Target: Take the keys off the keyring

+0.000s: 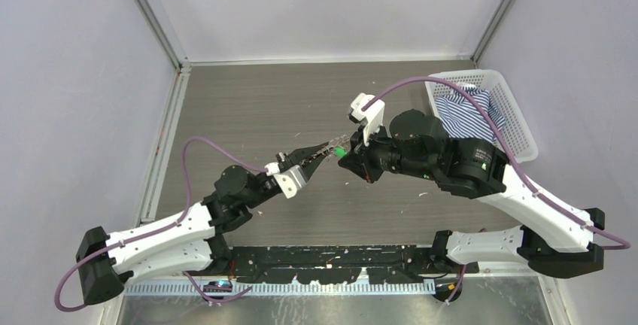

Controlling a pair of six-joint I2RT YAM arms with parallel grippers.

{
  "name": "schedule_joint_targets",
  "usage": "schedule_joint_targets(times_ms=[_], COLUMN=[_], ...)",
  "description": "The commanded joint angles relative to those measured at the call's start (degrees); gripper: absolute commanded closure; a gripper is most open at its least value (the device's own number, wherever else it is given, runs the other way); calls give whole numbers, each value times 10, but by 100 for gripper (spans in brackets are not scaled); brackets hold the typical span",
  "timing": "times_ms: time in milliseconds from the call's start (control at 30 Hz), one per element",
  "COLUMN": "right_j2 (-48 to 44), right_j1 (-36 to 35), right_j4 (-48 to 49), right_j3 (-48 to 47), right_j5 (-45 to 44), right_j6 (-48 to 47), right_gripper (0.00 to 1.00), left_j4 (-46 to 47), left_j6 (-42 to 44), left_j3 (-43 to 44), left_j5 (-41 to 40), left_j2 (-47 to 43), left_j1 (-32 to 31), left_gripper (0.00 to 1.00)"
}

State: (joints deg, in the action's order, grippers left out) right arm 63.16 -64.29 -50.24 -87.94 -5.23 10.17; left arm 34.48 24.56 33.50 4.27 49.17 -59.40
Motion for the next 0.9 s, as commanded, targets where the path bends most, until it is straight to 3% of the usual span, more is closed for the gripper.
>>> schedule_joint_targets(times_ms=[0,267,867], right_j2=[-6,17,62], right_j1=[1,1,10], right_j4=[10,-7,-19], right_j3=[-50,-78,-100], right_j5=[9,15,10], right_j6=[-12,-19,-31], right_gripper=[99,99,99], left_j4=[-39,-30,-33], left_j6=[61,114,131], left_j3=[-2,-3,6], left_j5=[-47,-78,-62], left_j2=[-15,-20,-28], left_j1=[-17,-54,-71], left_gripper=[100,100,100])
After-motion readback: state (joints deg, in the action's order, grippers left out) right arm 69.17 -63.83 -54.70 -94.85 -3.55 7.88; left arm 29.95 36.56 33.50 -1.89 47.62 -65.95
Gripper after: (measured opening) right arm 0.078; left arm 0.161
